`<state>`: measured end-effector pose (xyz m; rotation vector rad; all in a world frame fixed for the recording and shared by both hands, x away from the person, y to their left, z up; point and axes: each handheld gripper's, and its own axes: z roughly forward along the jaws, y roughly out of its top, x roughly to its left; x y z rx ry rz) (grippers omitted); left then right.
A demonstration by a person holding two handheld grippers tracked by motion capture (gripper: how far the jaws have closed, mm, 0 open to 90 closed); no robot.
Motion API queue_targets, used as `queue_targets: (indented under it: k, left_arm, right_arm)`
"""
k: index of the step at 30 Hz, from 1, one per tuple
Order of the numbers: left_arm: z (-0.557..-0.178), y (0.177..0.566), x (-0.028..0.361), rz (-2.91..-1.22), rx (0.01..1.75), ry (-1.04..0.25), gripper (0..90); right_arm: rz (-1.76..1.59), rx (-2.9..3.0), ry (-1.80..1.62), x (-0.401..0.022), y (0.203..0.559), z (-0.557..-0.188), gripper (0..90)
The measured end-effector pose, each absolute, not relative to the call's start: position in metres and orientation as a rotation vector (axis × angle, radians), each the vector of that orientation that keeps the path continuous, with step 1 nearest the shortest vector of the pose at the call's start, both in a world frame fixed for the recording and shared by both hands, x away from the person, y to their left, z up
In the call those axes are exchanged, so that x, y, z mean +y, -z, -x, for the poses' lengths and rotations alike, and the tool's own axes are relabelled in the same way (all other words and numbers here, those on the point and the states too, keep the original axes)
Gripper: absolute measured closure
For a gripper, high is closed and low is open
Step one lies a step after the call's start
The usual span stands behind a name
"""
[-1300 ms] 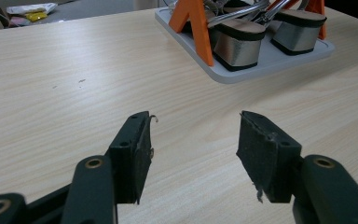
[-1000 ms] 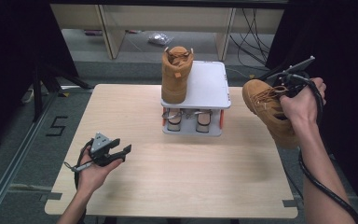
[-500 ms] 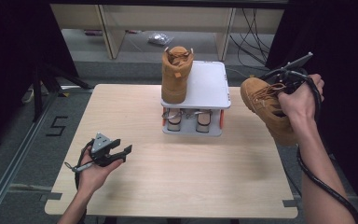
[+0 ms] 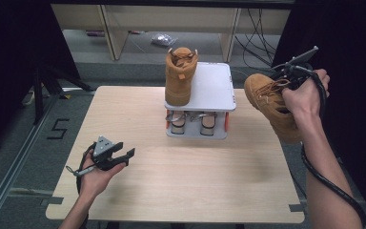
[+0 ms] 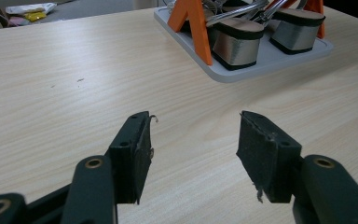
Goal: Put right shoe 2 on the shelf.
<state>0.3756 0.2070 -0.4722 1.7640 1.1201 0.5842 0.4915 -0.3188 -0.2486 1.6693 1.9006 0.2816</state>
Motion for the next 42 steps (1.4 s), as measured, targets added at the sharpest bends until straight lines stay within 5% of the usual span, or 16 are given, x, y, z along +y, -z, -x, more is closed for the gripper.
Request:
queue_targets:
  k: [42]
  left_arm:
    - [-0.375,0.471,0.209,-1.76,1.121,-0.593,43.8]
  right_arm:
    - [-1.618,1.905,-0.336,-0.277,0.225,-0.517,86.8]
